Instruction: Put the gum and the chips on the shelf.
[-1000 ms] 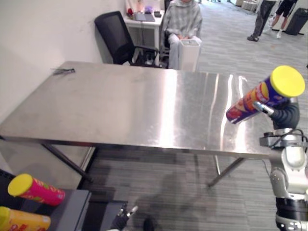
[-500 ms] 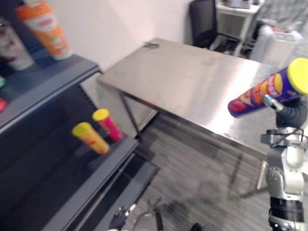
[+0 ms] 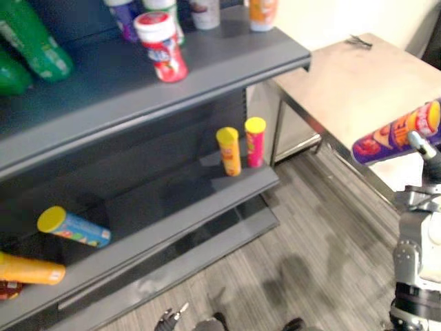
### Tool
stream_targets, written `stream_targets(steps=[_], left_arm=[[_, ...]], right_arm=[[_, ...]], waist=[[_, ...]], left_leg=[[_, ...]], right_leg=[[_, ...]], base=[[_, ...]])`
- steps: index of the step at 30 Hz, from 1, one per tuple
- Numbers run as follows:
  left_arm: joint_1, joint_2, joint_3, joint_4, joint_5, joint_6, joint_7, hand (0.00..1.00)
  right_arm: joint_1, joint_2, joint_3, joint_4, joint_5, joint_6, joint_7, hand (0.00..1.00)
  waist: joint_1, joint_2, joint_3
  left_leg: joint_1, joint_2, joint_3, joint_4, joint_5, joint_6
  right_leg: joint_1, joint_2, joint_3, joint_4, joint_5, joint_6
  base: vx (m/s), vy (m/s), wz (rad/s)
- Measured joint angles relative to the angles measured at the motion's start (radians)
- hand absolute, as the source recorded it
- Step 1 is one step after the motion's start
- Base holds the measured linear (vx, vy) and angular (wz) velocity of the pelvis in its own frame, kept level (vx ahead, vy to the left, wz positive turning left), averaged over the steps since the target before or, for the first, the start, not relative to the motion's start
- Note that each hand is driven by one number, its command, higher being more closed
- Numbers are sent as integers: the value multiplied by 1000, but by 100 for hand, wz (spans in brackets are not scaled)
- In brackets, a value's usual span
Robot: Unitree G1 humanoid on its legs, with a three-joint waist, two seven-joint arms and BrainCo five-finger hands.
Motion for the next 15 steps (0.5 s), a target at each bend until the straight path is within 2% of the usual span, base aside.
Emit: stream_targets(steps=[3,9,15], left_arm=[[-7,9,0,0,1,0,11,0],[-11,11,30,-1,-1,-1,14,0],[-14,11,38,-7,-3,-2,14,0]], right_arm=[[0,32,11,1,-7,0,-6,100],[-3,35,75,0,-37,0,3,100],[-21,57,155,2,-36,0,7,100]], waist=[[2,-16,3],[18,-39,12],[43,-49,18]], left_leg=[[-20,3,1,50,-7,7],[-31,21,20,84,-33,10],[-48,28,18,89,-36,6]], right_leg=[[0,-15,4,15,19,-1],[-5,-4,28,6,21,0],[-5,10,28,-18,32,15]], base=[[20,118,4],[-2,31,-4],[-4,2,3]])
